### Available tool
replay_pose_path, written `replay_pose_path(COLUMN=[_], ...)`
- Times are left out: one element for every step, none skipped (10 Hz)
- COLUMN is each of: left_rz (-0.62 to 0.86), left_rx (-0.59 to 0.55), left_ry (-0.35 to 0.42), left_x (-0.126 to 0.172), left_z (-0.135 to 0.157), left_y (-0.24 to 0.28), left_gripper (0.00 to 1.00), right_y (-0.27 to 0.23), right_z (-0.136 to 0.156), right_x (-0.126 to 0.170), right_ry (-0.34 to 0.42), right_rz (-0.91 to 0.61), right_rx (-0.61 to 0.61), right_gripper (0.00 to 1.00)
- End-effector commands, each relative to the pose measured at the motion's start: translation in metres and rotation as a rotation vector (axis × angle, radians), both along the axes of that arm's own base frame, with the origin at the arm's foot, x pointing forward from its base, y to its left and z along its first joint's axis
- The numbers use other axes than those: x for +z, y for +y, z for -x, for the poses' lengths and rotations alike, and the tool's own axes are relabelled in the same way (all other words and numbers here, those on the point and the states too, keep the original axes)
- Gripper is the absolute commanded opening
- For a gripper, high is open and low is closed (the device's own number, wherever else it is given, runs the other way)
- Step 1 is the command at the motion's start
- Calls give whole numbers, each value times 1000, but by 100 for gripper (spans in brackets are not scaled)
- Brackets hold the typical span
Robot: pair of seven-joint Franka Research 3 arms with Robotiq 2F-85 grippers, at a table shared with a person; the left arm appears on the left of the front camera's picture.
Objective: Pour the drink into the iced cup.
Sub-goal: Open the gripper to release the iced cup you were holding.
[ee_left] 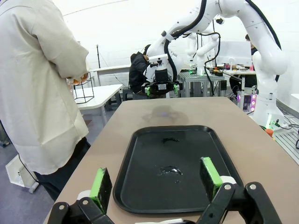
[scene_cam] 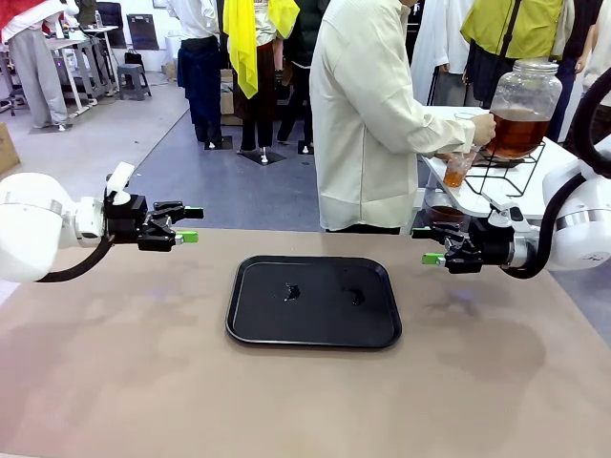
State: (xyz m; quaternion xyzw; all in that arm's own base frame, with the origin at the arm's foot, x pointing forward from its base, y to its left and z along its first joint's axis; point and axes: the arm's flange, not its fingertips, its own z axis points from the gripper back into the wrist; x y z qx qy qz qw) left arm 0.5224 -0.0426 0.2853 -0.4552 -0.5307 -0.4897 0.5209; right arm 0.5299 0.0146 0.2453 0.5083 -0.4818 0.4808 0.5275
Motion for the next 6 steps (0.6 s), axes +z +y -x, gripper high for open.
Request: replay_pose_path(left_rz=[5,5,5,5,5,5], left_rx=[3,3,3,3,3,3], left_ry=[-2,-2,-2,-2,-2,-2], left_x=[2,2,2,2,2,2], left_z=[0,0,0,0,0,0], left_y=[-1,-1,-1,-1,-1,-1], left_gripper=[100,100,100,100,100,100], right_y=[2,2,2,2,2,2], right_z=[0,0,0,0,0,0], right_x=[2,2,2,2,2,2], right_ry=[-2,-2,-2,-2,-2,-2], right_rz=[0,0,0,0,0,0], right_rx=[3,3,3,3,3,3], right_gripper=[100,100,100,100,100,100])
